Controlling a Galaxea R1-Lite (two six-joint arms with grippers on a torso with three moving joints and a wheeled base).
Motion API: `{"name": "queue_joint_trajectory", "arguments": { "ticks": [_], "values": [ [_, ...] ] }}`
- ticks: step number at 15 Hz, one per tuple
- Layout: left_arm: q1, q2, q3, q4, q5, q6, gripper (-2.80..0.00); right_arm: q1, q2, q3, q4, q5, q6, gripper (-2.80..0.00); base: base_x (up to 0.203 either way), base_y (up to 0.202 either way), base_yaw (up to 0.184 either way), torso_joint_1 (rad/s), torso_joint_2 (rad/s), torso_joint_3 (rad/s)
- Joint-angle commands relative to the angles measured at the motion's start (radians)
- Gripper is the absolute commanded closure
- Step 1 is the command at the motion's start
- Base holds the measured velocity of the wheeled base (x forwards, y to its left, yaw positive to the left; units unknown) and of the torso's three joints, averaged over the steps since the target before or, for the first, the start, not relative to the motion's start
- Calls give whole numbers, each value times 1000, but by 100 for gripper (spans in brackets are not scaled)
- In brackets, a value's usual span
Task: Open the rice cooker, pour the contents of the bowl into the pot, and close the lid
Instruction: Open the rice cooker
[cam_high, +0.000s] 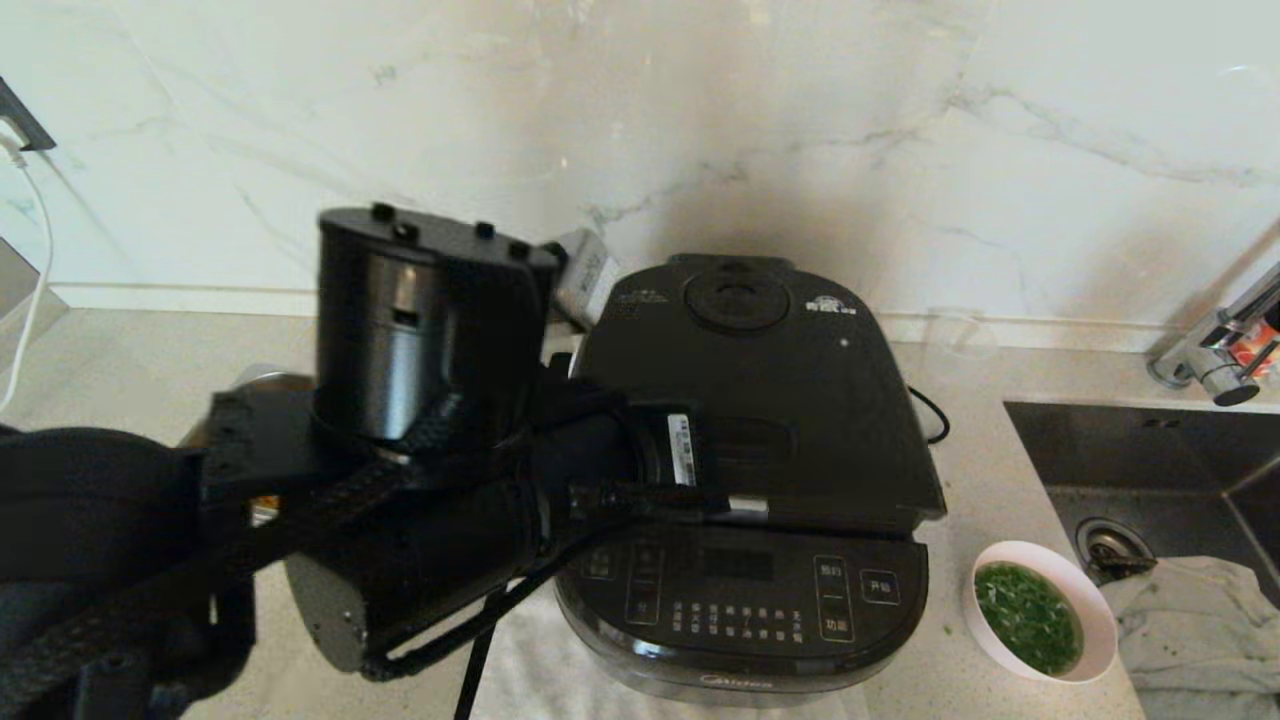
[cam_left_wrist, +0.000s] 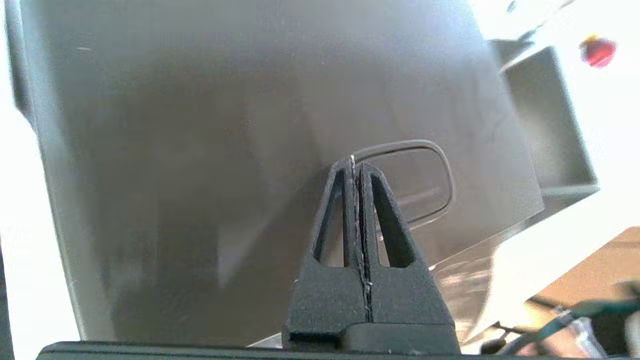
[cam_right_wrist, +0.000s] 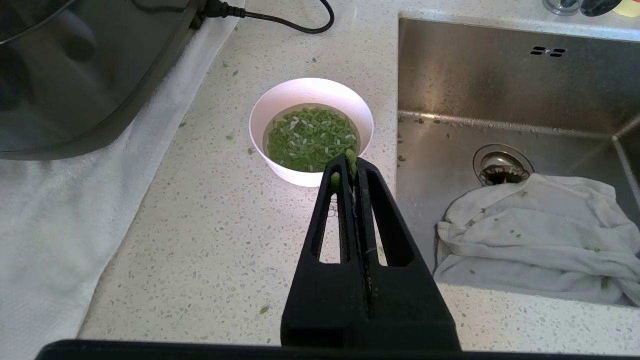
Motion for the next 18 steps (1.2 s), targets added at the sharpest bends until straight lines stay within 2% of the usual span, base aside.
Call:
{"name": "queue_joint_trajectory", "arguments": {
  "ticks": [1,6,10,11,13,15,18],
  "values": [
    [-1,-85,-77,11,-4,-2,0,0,1,-1,0,0,0,0,0,0,0,0,0,0],
    [0,-215,-222,23,-7,14,0,0,1,0,0,0,0,0,0,0,0,0,0,0],
    [-1,-354,-273,34,-8,114,0,0,1,-1,-1,0,0,0,0,0,0,0,0,0],
    [-1,-398,-283,69,-8,124,0,0,1,0,0,0,0,0,0,0,0,0,0,0],
    [-2,-499,-286,248,-29,127,0,0,1,0,0,0,0,0,0,0,0,0,0,0],
    [-2,-583,-191,424,-101,124,0,0,1,0,0,0,0,0,0,0,0,0,0,0],
    [-2,-620,20,515,-185,121,0,0,1,0,0,0,0,0,0,0,0,0,0,0]
  ]
}}
